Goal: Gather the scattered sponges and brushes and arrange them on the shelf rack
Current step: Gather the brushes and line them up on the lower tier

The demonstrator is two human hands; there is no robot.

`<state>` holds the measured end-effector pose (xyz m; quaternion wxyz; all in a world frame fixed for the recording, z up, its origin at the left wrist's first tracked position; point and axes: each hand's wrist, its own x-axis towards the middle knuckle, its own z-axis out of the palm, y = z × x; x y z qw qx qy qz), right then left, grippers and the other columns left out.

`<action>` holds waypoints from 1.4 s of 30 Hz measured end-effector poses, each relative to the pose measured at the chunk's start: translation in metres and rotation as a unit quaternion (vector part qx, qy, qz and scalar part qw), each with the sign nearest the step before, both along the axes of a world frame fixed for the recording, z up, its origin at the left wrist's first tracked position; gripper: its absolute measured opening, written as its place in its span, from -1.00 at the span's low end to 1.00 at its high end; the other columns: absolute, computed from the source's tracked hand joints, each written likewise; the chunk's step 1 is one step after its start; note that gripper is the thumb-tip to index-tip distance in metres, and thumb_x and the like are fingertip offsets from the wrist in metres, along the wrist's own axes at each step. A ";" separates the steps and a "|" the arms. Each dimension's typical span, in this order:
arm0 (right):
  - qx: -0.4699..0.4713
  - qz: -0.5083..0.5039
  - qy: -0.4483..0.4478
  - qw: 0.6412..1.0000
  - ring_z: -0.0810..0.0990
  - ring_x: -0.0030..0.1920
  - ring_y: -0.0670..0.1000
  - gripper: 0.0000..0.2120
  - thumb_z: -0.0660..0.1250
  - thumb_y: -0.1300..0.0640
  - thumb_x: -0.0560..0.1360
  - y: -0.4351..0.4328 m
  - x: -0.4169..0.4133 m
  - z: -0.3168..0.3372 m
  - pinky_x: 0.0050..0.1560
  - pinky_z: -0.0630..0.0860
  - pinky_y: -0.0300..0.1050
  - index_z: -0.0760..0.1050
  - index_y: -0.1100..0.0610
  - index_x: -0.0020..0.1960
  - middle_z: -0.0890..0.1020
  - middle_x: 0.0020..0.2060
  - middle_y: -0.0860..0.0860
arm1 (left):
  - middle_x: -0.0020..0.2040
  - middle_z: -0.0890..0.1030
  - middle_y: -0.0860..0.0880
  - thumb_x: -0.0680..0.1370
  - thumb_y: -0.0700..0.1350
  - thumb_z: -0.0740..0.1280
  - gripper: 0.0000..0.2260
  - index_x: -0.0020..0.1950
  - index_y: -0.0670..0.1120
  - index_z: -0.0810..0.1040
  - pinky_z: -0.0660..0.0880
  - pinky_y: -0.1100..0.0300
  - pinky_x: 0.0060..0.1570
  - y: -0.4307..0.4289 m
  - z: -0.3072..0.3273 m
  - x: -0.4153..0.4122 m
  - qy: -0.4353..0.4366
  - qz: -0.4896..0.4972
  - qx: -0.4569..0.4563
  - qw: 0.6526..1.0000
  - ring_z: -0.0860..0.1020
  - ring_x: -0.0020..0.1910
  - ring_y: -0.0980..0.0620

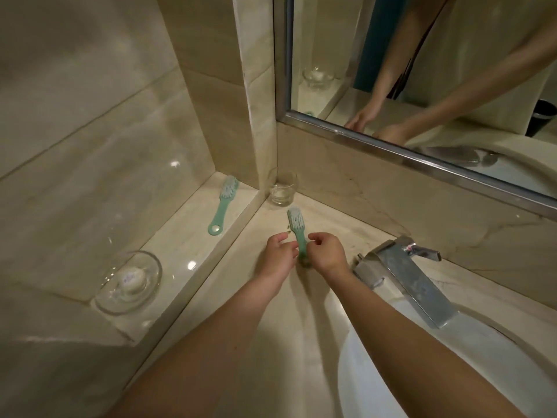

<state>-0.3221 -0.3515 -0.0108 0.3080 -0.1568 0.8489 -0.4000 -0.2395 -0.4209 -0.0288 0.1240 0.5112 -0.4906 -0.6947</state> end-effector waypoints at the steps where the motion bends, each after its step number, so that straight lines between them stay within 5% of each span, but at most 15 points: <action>1: -0.001 0.002 -0.008 1.000 0.62 -0.01 0.30 -0.70 0.21 0.29 0.46 -0.004 -0.003 -0.003 0.06 0.56 0.18 0.57 0.39 0.10 0.65 -0.02 0.30 | -0.10 0.63 -0.01 0.52 -0.19 0.27 -0.72 0.21 0.03 0.40 0.57 0.13 -0.04 -0.002 -0.003 -0.004 -0.001 0.004 0.003 1.000 0.63 -0.15 0.08; 4: 0.015 0.024 -0.017 0.999 0.57 -0.28 0.26 -0.77 0.18 0.32 0.38 -0.012 -0.007 -0.011 -0.12 0.58 0.24 0.54 0.45 -0.13 0.60 -0.18 0.41 | -0.11 0.58 0.04 0.57 -0.21 0.17 -0.72 0.26 -0.01 0.39 0.56 0.21 -0.24 -0.007 -0.008 -0.012 -0.015 0.019 0.000 1.000 0.61 -0.23 0.11; 8: 0.005 0.005 -0.021 1.000 0.59 -0.27 0.29 -0.80 0.18 0.31 0.37 -0.014 -0.006 -0.017 -0.15 0.58 0.18 0.58 0.34 -0.24 0.61 -0.29 0.34 | 0.01 0.59 -0.01 0.58 -0.21 0.12 -0.66 0.35 -0.08 0.38 0.46 0.34 -0.43 -0.007 -0.014 -0.014 -0.035 0.023 -0.030 0.999 0.60 -0.24 0.15; 14: 0.002 -0.045 -0.113 0.993 0.48 -0.39 0.12 -0.75 0.17 0.33 0.41 -0.018 -0.008 -0.017 -0.36 0.39 -0.06 0.60 0.41 -0.19 0.62 -0.33 0.31 | -0.07 0.63 0.04 0.56 -0.19 0.10 -0.64 0.36 -0.09 0.40 0.45 0.26 -0.41 -0.008 -0.023 -0.017 -0.047 0.024 -0.027 0.998 0.61 -0.25 0.08; 18: 0.013 -0.045 -0.142 0.989 0.40 -0.45 0.06 -0.84 0.34 0.26 0.40 -0.013 -0.008 -0.016 -0.42 0.33 -0.15 0.62 0.37 -0.22 0.49 -0.44 0.14 | -0.09 0.67 0.00 0.55 -0.16 0.10 -0.63 0.35 -0.06 0.41 0.59 0.00 -0.22 -0.008 -0.027 -0.012 -0.042 0.029 -0.001 0.999 0.64 -0.27 0.09; 20: 0.015 -0.022 -0.142 0.989 0.36 -0.57 -0.05 -0.82 0.47 0.16 0.37 -0.008 -0.002 -0.013 -0.53 0.30 -0.23 0.63 0.22 -0.36 0.50 -0.55 0.04 | -0.10 0.69 -0.02 0.56 -0.10 0.12 -0.72 0.22 -0.04 0.50 0.52 0.10 -0.38 -0.006 -0.026 -0.007 -0.046 0.022 -0.011 0.999 0.55 -0.41 0.08; 22: 0.008 -0.008 -0.114 0.993 0.44 -0.54 -0.07 -0.76 0.45 0.16 0.40 -0.004 0.005 -0.012 -0.49 0.40 -0.19 0.62 0.10 -0.45 0.57 -0.55 -0.01 | -0.13 0.70 0.00 0.57 -0.04 0.13 -0.79 0.03 0.00 0.56 0.55 -0.02 -0.27 -0.002 -0.023 -0.003 -0.047 0.020 -0.021 0.998 0.50 -0.42 0.10; 29: -0.067 -0.008 -0.120 0.990 0.33 -0.56 -0.06 -0.80 0.33 0.22 0.47 0.001 0.028 0.001 -0.54 0.24 -0.22 0.55 0.40 -0.15 0.44 -0.48 0.09 | -0.28 0.68 -0.03 0.52 0.03 0.18 -0.84 -0.08 0.06 0.55 0.32 0.23 -0.44 0.005 -0.004 0.020 -0.025 0.044 -0.020 0.999 0.48 -0.45 0.01; 31: -0.086 -0.008 -0.137 0.987 0.30 -0.59 -0.06 -0.89 0.32 0.24 0.49 -0.001 0.036 0.009 -0.57 0.21 -0.23 0.48 0.30 -0.06 0.41 -0.48 0.08 | -0.27 0.68 0.00 0.55 0.00 0.19 -0.86 -0.08 0.05 0.53 0.32 0.27 -0.50 0.004 0.005 0.026 -0.011 0.058 -0.019 0.998 0.51 -0.47 0.06; 37: -0.144 0.065 -0.179 0.971 0.50 -0.35 -0.05 -0.58 0.32 0.30 0.51 -0.008 0.057 0.030 -0.34 0.45 -0.22 0.24 0.12 0.29 0.49 -0.32 0.02 | -0.35 0.62 -0.02 0.60 -0.12 0.13 -0.82 -0.09 0.00 0.51 0.33 0.30 -0.53 -0.011 0.033 0.052 0.055 0.107 -0.051 0.991 0.43 -0.54 0.09; 40: -0.163 0.086 -0.156 0.970 0.52 -0.40 -0.07 -0.62 0.28 0.35 0.51 -0.025 0.070 0.039 -0.42 0.47 -0.25 0.30 0.17 0.28 0.48 -0.34 0.02 | -0.18 0.58 0.06 0.62 -0.11 0.14 -0.85 0.03 0.00 0.51 0.51 0.19 -0.28 -0.022 0.043 0.058 0.029 0.106 -0.178 0.978 0.57 -0.23 0.06; 42: -0.176 0.083 -0.139 0.971 0.56 -0.40 -0.07 -0.67 0.26 0.34 0.53 -0.038 0.076 0.042 -0.32 0.58 -0.08 0.31 0.16 0.26 0.48 -0.31 0.03 | -0.01 0.55 0.08 0.62 -0.10 0.14 -0.81 0.11 0.03 0.52 0.55 0.12 -0.06 -0.031 0.047 0.063 -0.015 0.082 -0.276 0.958 0.57 -0.01 0.04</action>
